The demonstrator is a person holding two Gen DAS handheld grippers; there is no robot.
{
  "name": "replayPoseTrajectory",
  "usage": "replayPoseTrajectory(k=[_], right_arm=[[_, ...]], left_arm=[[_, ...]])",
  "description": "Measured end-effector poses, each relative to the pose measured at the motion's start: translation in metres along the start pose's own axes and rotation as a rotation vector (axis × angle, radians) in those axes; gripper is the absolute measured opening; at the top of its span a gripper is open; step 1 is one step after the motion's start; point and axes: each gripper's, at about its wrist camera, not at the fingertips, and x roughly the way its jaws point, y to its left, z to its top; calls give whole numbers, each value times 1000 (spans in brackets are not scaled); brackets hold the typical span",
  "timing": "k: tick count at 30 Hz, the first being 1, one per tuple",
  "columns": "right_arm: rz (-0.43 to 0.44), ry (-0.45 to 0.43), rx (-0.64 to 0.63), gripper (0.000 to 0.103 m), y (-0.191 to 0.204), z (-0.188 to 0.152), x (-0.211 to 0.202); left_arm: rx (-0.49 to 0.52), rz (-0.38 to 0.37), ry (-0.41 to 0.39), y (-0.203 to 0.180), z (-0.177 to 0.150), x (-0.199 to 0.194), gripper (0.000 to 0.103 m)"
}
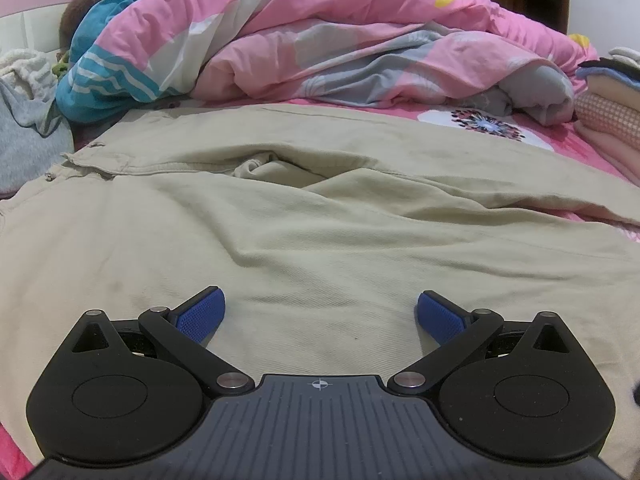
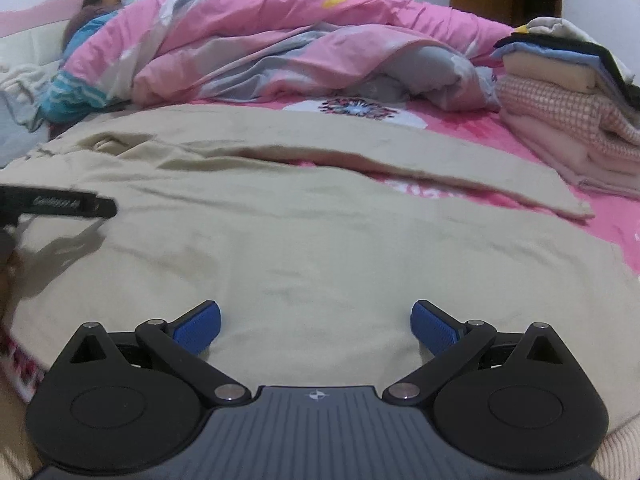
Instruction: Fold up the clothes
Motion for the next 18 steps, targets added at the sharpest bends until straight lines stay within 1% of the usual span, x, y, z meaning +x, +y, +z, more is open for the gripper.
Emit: replayPoseTrajectory(k=[9, 18], right_arm=[[-7, 23, -16, 103, 5, -12, -16], [-18, 25, -22, 103, 7, -15, -17]], left_arm=[[2, 0, -1, 0, 0, 0, 103], [4, -1, -2, 1, -1, -1, 103]])
